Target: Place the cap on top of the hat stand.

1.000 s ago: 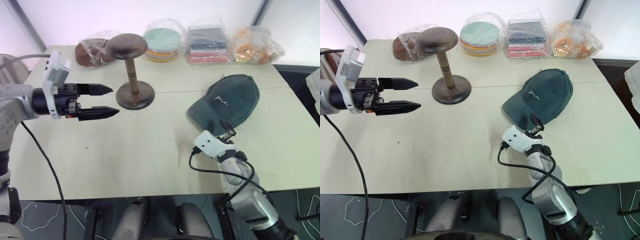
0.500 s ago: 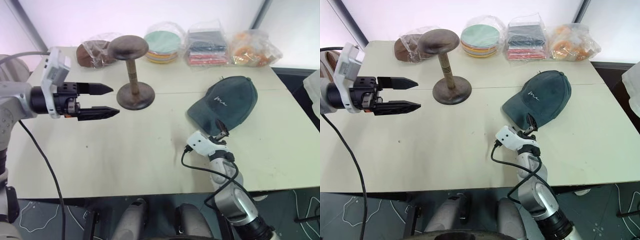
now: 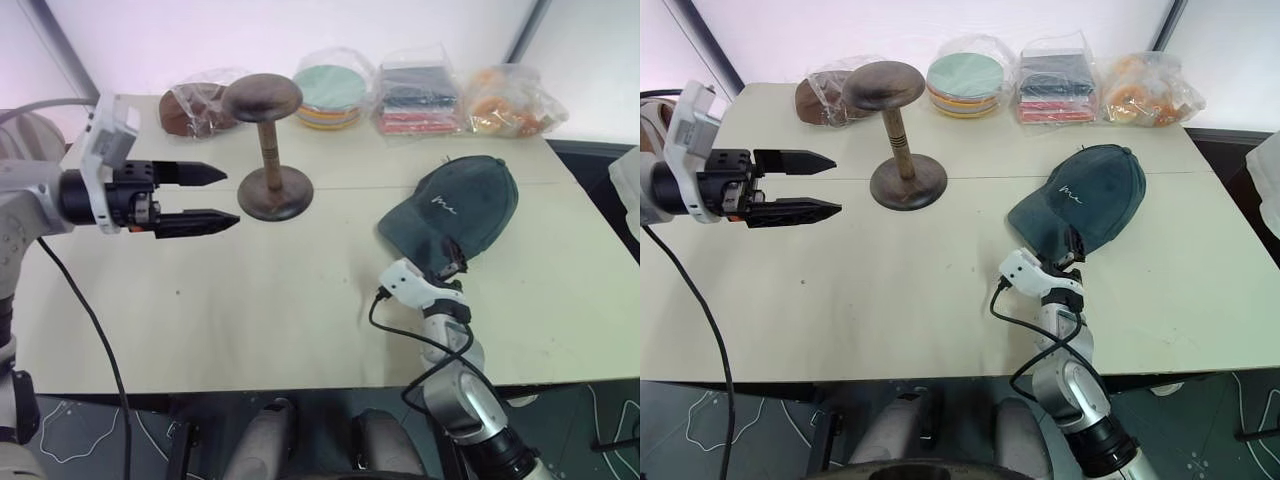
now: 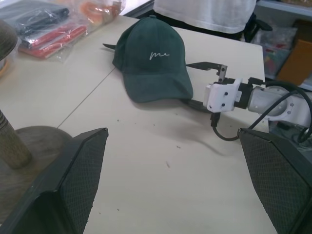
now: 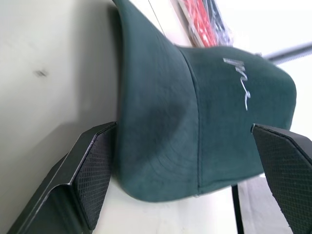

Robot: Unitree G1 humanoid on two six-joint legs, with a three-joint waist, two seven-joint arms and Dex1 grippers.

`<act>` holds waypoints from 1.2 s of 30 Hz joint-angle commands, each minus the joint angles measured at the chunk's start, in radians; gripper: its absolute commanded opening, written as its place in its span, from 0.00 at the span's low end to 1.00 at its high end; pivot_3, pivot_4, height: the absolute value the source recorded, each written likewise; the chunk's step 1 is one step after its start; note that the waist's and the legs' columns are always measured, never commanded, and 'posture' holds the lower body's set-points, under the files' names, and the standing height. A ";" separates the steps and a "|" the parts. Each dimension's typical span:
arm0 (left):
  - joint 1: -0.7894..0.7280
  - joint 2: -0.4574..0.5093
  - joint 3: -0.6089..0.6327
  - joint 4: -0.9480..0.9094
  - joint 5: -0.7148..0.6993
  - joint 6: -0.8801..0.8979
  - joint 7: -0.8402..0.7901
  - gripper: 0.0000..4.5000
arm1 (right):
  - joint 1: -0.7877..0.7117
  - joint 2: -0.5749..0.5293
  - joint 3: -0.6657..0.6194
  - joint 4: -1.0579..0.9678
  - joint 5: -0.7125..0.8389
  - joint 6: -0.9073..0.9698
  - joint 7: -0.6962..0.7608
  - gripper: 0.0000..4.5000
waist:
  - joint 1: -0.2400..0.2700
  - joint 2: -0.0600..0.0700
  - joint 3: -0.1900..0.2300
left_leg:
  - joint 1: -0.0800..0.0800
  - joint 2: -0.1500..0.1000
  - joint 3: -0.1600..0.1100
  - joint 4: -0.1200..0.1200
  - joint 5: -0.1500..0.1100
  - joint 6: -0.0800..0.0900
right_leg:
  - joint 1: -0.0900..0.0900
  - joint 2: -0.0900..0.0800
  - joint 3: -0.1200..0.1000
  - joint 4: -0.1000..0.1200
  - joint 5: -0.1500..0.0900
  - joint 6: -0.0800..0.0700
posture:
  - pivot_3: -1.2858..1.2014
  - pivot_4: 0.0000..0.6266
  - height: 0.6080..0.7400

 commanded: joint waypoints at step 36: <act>0.023 -0.019 0.040 -0.032 -0.019 -0.038 0.043 1.00 | 0.031 -0.026 -0.077 0.033 -0.053 0.000 0.045 0.98 | 0.015 0.000 0.000 | 0.000 0.000 0.000 -0.002 0.000 0.000 | 0.001 0.000 0.000 -0.004 0.000 0.000 | 0.52 0.24 1.00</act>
